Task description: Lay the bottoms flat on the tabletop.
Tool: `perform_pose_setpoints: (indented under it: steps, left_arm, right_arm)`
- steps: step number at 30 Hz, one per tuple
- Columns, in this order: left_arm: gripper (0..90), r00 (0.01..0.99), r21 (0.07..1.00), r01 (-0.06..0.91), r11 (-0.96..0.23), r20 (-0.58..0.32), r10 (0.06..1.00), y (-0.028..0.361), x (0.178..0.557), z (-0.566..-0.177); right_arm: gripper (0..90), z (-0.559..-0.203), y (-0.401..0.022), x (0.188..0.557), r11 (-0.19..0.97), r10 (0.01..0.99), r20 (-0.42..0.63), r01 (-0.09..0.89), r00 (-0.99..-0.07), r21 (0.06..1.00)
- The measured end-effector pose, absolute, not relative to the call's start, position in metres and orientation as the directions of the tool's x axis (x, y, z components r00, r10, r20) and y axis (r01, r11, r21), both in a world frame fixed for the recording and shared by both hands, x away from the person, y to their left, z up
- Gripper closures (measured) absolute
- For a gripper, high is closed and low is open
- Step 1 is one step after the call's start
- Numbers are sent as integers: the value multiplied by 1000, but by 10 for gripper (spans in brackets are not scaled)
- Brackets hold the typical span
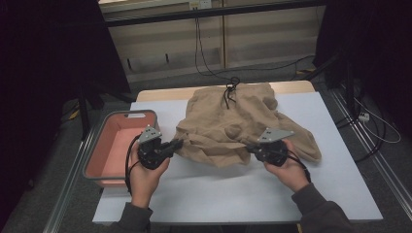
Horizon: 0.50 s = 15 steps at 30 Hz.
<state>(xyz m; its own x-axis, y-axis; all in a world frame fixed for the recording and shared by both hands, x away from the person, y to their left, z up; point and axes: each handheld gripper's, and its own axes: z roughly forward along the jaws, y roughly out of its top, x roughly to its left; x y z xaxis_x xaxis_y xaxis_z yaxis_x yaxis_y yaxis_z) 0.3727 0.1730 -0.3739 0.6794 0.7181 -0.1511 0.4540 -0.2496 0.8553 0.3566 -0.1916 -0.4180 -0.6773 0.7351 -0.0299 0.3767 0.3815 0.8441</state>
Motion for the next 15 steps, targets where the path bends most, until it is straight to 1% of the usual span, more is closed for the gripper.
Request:
perform_pose_setpoints:
  steps: [4,7,10,12,15]
  left_arm:
    - [872,693,842,472,-261,-171,700,170,372,-378]
    - [871,708,836,474,-278,-174,684,166,369,-378]
    - [869,728,827,469,-311,-164,665,160,366,-382]
    - [864,730,820,481,-310,-179,659,158,365,-385]
    - [838,734,819,482,-311,-184,654,158,366,-388]
  right_arm:
    - [900,-408,-210,345,360,736,-33,351,-676,865]
    - [900,-412,-216,335,399,715,-57,340,-697,852]
    - [900,-418,-217,328,415,714,-63,350,-697,840]
    - [900,-423,-217,326,429,714,-70,356,-697,830]
    - [900,-428,-218,325,437,714,-66,370,-697,820]
